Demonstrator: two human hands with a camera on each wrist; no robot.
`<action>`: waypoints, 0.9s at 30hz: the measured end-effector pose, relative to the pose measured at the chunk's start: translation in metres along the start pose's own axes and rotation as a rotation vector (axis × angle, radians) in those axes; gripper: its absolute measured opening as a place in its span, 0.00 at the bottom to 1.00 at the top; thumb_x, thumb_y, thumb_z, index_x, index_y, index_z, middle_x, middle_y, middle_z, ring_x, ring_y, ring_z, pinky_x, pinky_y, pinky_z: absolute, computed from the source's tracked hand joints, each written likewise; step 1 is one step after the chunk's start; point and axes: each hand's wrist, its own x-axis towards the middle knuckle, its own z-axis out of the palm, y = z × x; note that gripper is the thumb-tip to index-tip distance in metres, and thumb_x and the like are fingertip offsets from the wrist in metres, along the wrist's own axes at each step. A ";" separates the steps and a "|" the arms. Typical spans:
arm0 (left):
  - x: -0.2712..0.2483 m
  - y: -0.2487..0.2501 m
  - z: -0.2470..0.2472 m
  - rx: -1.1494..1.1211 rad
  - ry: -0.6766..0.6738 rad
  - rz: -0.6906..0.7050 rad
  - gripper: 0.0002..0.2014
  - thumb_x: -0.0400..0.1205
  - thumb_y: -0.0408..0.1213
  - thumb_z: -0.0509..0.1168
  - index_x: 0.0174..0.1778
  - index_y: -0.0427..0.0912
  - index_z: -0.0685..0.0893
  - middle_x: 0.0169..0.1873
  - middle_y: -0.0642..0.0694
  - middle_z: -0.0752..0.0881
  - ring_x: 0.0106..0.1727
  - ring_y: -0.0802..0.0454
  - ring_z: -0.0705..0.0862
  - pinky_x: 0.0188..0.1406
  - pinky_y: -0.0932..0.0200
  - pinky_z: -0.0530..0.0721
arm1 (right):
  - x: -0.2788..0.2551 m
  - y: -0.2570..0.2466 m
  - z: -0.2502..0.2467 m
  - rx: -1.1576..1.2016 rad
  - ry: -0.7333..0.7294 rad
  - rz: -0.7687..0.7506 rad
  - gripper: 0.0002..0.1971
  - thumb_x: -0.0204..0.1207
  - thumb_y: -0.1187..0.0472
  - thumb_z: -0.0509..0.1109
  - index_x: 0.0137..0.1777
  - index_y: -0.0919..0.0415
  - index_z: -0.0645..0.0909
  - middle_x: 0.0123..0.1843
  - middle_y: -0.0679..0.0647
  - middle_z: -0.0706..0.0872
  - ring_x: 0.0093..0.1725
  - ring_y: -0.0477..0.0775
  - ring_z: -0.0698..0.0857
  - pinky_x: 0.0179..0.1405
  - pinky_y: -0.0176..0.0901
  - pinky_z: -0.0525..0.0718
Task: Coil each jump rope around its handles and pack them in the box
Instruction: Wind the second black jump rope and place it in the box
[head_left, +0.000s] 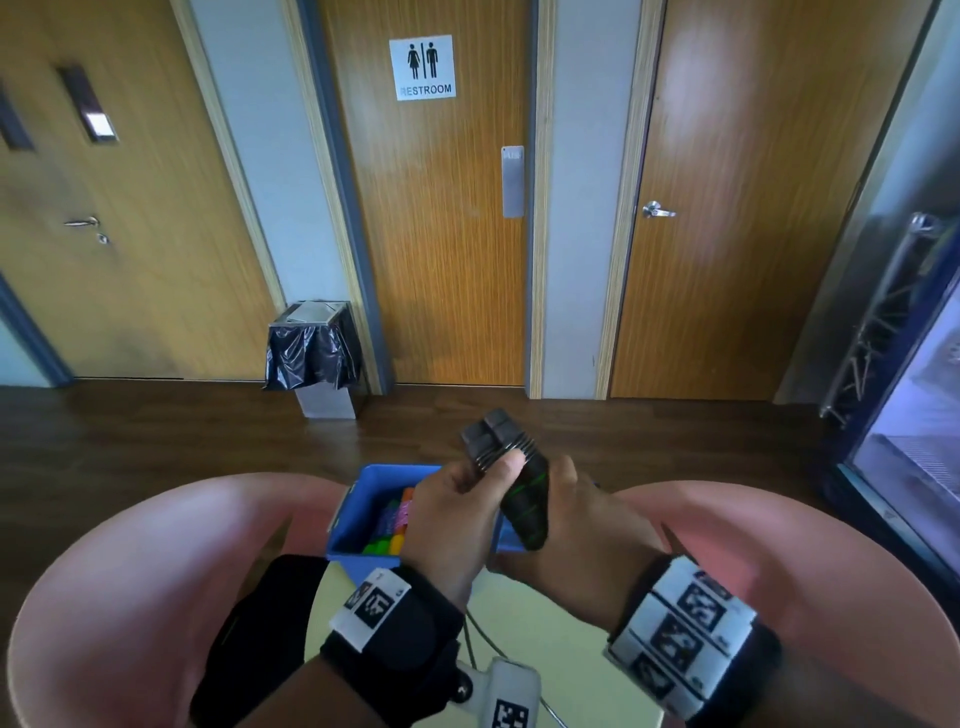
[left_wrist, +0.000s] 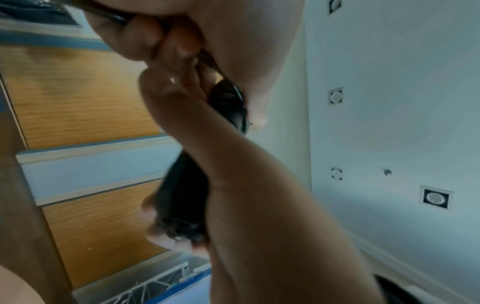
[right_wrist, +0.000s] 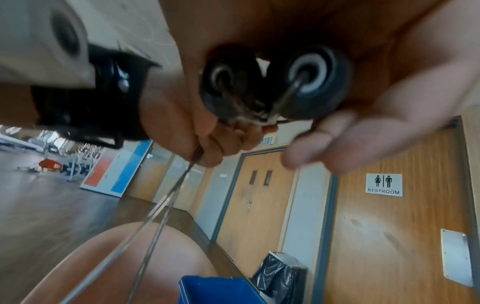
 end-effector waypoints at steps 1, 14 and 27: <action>0.000 0.001 -0.003 0.010 0.014 0.002 0.15 0.74 0.56 0.74 0.28 0.50 0.88 0.25 0.53 0.86 0.32 0.52 0.85 0.38 0.46 0.81 | 0.004 -0.004 0.004 -0.011 0.041 -0.013 0.30 0.63 0.36 0.73 0.55 0.49 0.63 0.48 0.46 0.82 0.46 0.52 0.87 0.42 0.50 0.87; 0.038 0.003 -0.108 -0.074 -0.254 0.213 0.37 0.66 0.66 0.71 0.35 0.26 0.79 0.25 0.47 0.81 0.29 0.54 0.79 0.32 0.63 0.77 | 0.024 -0.091 0.019 1.166 -0.319 -0.005 0.09 0.52 0.66 0.72 0.33 0.59 0.79 0.28 0.61 0.71 0.23 0.54 0.67 0.22 0.40 0.65; 0.057 0.012 -0.163 -0.315 -0.524 0.092 0.31 0.61 0.68 0.79 0.34 0.41 0.80 0.21 0.48 0.77 0.19 0.54 0.75 0.22 0.63 0.74 | 0.030 -0.142 0.042 1.711 -0.707 0.025 0.21 0.60 0.59 0.66 0.54 0.64 0.72 0.37 0.59 0.73 0.25 0.55 0.77 0.28 0.40 0.77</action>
